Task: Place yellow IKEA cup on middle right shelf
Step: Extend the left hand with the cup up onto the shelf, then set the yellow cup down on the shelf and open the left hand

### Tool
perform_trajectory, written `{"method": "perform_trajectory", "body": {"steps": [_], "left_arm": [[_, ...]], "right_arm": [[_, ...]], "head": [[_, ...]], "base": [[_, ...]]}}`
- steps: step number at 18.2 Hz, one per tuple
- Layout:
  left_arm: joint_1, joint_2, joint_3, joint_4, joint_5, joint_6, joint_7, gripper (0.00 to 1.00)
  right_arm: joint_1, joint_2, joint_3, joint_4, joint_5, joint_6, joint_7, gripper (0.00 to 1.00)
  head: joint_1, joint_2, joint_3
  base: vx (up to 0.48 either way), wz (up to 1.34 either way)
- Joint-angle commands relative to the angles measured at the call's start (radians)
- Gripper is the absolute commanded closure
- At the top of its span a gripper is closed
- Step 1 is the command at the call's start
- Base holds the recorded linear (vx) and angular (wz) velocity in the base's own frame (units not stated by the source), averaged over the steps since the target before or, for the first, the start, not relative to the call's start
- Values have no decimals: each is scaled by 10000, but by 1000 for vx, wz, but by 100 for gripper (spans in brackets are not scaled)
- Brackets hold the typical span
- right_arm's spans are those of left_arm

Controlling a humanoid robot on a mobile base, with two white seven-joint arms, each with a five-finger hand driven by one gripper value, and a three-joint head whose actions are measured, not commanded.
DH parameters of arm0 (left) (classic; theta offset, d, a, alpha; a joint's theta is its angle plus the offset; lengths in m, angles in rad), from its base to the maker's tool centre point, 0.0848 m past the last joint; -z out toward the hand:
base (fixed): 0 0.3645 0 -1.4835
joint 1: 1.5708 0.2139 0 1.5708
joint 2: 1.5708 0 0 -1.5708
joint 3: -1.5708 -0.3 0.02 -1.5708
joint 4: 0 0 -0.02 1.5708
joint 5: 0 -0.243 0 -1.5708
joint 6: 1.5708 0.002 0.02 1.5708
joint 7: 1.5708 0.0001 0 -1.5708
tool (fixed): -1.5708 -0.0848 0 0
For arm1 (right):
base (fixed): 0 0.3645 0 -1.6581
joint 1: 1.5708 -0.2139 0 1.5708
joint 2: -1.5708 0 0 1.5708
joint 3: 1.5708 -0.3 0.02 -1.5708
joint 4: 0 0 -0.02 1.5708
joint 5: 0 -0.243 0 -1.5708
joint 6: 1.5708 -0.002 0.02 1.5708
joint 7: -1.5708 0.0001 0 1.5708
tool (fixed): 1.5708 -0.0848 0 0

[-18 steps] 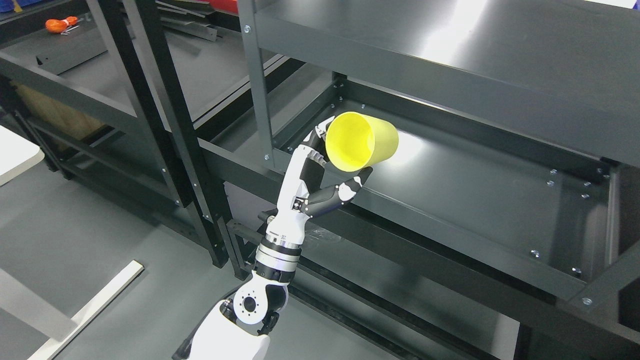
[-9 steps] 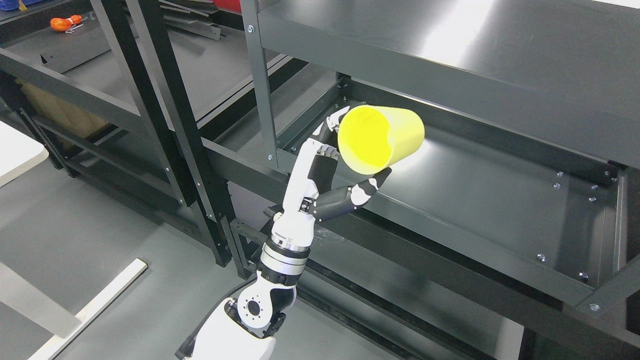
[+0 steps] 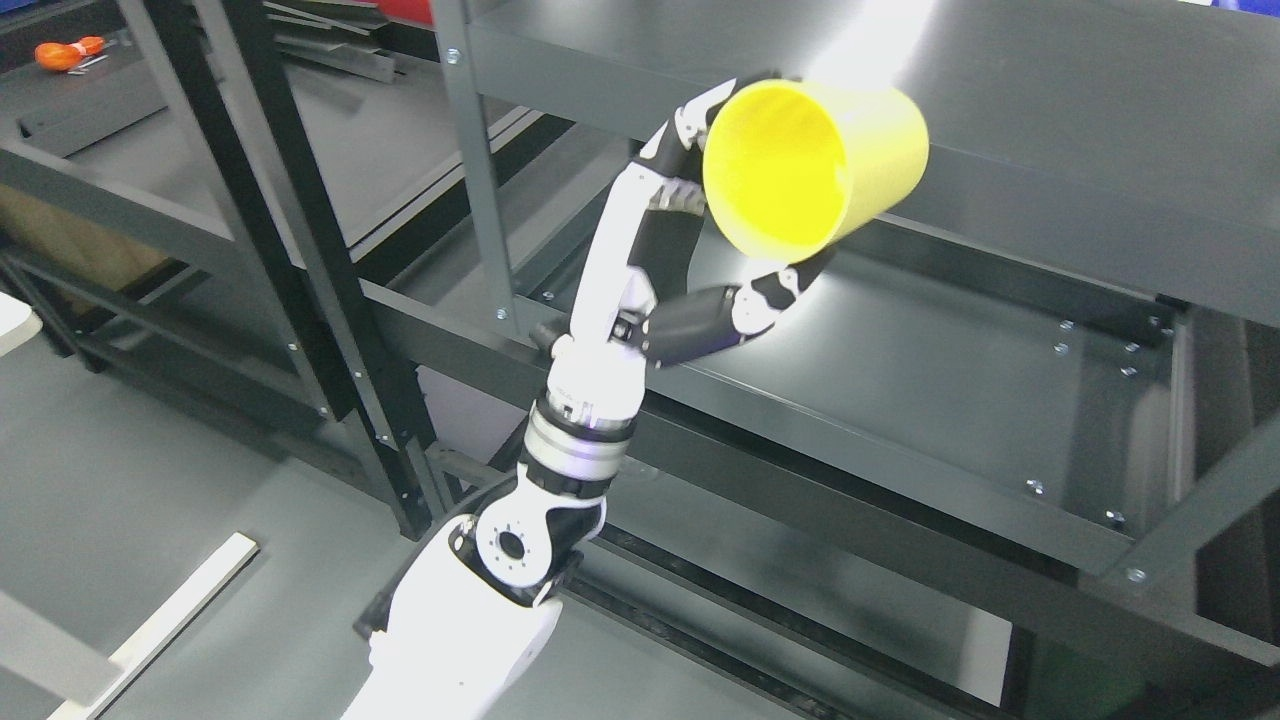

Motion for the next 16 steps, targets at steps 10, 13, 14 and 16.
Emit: {"method": "perform_trajectory", "body": {"steps": [10,13,14,16], "left_arm": [[-3840,175,944,1563,2600,5231,2271,100],[-4576,175,990,2544,3382,6090,2563,100],[-4730,175,990,2775,3613,6366,2594,100],[-5143,175,1006,3372,4012,7040,2747,100]], "right_arm": [[121,-175,168,0,-245,-45,-8,1],[136,-175,168,0,-245,-45,-8,1],[136,-175,168,0,-245,-45,-8,1],[136,-175,168,0,-245,-45,-8,1]], "head": [[0,0,0],[0,0,0],[0,0,0],[0,0,0]], "base": [[-6,-153],[28,-82],[30,-98],[23,-64]]}}
